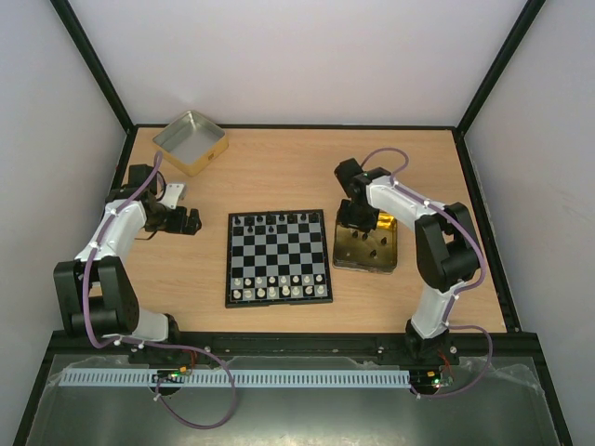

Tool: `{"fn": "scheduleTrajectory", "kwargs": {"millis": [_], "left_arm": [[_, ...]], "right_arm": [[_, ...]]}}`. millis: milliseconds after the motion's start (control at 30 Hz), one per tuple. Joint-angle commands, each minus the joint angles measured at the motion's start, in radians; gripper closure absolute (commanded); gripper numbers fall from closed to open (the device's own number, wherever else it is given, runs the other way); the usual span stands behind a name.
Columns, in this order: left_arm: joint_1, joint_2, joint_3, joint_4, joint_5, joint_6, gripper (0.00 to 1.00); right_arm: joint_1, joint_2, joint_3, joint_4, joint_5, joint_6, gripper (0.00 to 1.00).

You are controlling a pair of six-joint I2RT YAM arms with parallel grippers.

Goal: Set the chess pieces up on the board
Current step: Pick up the chess piece from the storage box.

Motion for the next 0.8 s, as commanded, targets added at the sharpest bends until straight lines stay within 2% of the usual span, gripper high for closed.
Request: {"fn": "scheduleTrajectory", "kwargs": {"millis": [0, 367, 467, 767], "left_arm": [[0.005, 0.011, -0.01, -0.011, 0.01, -0.005, 0.01], [0.005, 0.015, -0.006, -0.018, 0.007, -0.001, 0.01], [0.004, 0.015, -0.006, -0.017, 0.005, -0.002, 0.01], [0.004, 0.011, -0.008, -0.014, 0.004, -0.003, 0.01]], "right_arm": [[-0.011, -0.007, -0.03, 0.053, 0.0, -0.003, 0.67], [-0.039, -0.008, -0.085, 0.086, 0.009, -0.013, 0.74], [-0.041, -0.003, -0.106, 0.103, -0.001, -0.017, 0.81], [-0.043, 0.004, -0.135, 0.13, 0.001, -0.021, 0.91]]}}
